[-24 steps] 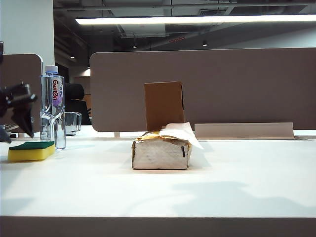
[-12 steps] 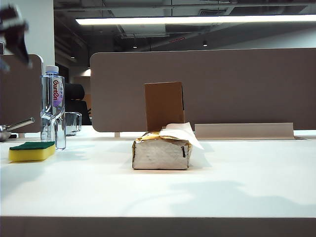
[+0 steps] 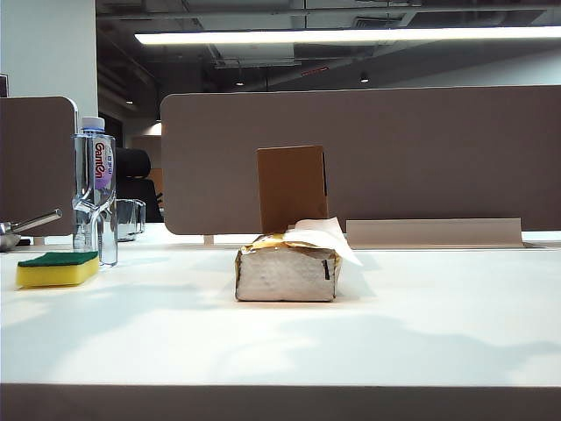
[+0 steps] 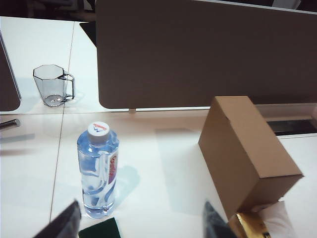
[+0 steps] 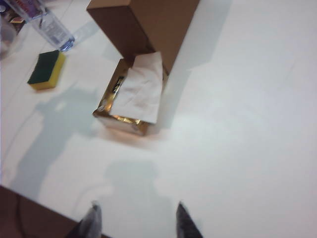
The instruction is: Move the sponge from right to left to wipe the table, avoiding obstacles on the table, and finally reaching the bottle of mineral water.
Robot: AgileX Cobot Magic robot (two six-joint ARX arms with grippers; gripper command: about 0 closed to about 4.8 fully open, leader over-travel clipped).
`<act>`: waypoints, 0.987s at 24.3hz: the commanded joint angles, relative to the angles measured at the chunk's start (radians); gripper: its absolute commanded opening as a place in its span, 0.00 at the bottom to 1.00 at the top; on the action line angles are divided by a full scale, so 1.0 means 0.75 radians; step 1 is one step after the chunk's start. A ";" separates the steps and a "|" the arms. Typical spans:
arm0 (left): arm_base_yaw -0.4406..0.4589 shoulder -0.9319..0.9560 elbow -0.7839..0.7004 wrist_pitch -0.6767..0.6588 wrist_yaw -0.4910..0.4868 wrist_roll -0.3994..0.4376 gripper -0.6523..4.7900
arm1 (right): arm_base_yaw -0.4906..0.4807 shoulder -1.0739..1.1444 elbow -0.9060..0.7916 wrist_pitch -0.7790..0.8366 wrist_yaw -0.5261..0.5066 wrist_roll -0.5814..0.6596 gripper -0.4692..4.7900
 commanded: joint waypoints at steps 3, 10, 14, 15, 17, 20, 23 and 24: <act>0.000 -0.150 -0.005 -0.099 0.002 -0.004 0.69 | -0.002 -0.047 0.006 0.108 0.151 -0.032 0.47; 0.000 -0.378 -0.085 -0.125 -0.090 -0.019 0.69 | -0.065 -0.143 0.006 0.136 0.174 -0.032 0.46; 0.000 -0.558 -0.219 -0.128 -0.163 -0.019 0.69 | -0.066 -0.184 0.004 0.135 0.251 -0.057 0.46; 0.000 -0.586 -0.242 -0.134 -0.182 -0.020 0.69 | -0.066 -0.186 0.003 0.135 0.251 -0.057 0.46; 0.000 -0.649 -0.287 -0.152 -0.231 -0.020 0.69 | -0.066 -0.196 -0.005 0.134 0.252 -0.056 0.46; -0.001 -0.783 -0.377 -0.161 -0.342 -0.023 0.69 | -0.065 -0.240 -0.046 0.136 0.268 -0.056 0.42; -0.022 -0.922 -0.463 -0.160 -0.419 -0.024 0.69 | -0.065 -0.322 -0.137 0.180 0.304 -0.055 0.37; -0.040 -0.960 -0.489 -0.161 -0.431 -0.021 0.69 | -0.065 -0.361 -0.178 0.208 0.307 -0.052 0.37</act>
